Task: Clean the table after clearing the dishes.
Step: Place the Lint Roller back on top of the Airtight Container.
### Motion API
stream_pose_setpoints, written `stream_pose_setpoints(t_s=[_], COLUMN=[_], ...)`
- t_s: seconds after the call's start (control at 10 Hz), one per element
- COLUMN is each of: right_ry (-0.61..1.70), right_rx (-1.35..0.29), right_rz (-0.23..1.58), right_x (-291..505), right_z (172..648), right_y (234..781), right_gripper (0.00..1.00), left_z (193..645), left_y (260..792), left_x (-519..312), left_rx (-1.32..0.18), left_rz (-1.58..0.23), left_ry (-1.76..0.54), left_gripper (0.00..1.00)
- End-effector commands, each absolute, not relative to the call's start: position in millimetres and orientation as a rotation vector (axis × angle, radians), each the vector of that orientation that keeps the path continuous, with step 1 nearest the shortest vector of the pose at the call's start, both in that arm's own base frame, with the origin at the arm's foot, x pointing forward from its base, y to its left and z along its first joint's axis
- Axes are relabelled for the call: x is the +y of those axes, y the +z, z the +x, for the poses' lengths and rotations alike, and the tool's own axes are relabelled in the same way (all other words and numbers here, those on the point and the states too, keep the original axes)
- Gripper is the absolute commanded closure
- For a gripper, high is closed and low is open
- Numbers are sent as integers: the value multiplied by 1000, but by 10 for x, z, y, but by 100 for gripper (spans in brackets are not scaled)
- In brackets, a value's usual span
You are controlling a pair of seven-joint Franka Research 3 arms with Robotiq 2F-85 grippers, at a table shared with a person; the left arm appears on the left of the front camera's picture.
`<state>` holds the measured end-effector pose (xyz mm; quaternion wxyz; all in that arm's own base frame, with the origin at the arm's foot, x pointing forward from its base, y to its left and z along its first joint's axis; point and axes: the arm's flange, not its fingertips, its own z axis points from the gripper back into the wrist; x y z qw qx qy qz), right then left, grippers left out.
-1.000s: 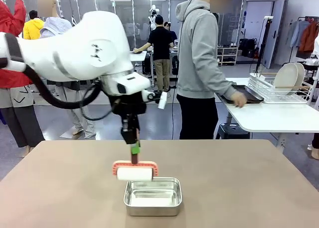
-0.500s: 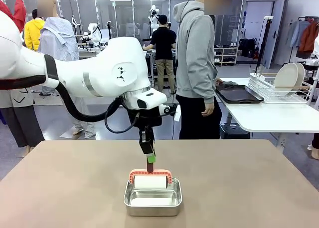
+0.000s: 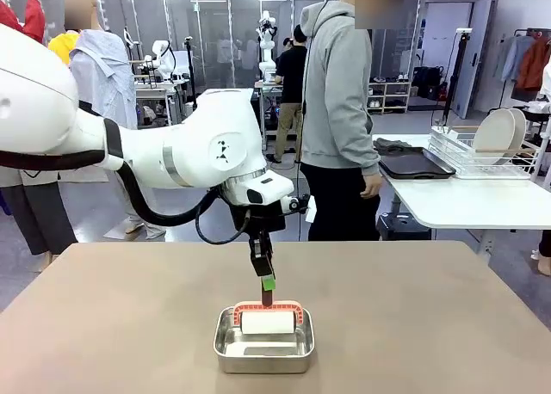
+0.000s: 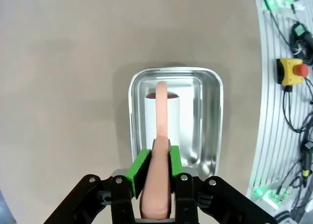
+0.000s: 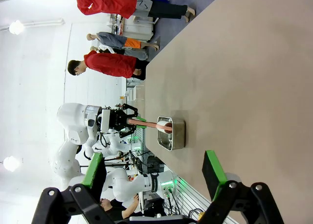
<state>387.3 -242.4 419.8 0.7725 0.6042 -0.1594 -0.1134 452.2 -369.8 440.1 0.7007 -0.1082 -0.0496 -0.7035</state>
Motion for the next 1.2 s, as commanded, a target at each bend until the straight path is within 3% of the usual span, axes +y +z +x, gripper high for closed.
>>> stream_pose_setpoints(t_s=[0.0, 0.4, 0.9, 1.1], right_ry=[-255, -255, -255, -255], right_rx=[-354, -354, -354, -354], right_rz=[1306, 1306, 1306, 1306], right_x=[-2410, -2410, -2410, -2410], right_z=[3873, 3873, 3873, 3873], right_y=[4234, 4234, 4234, 4234], right_gripper=[0, 0, 0, 0], left_z=[4656, 4803, 4787, 4796], left_y=[4313, 4087, 4127, 4123], left_x=[-3766, -3752, -3720, -3680], left_rx=[-151, -99, -98, -105], left_rz=[-219, -177, -169, -178], left_ry=[-1551, -1508, -1494, -1485], left_gripper=[77, 77, 6, 0])
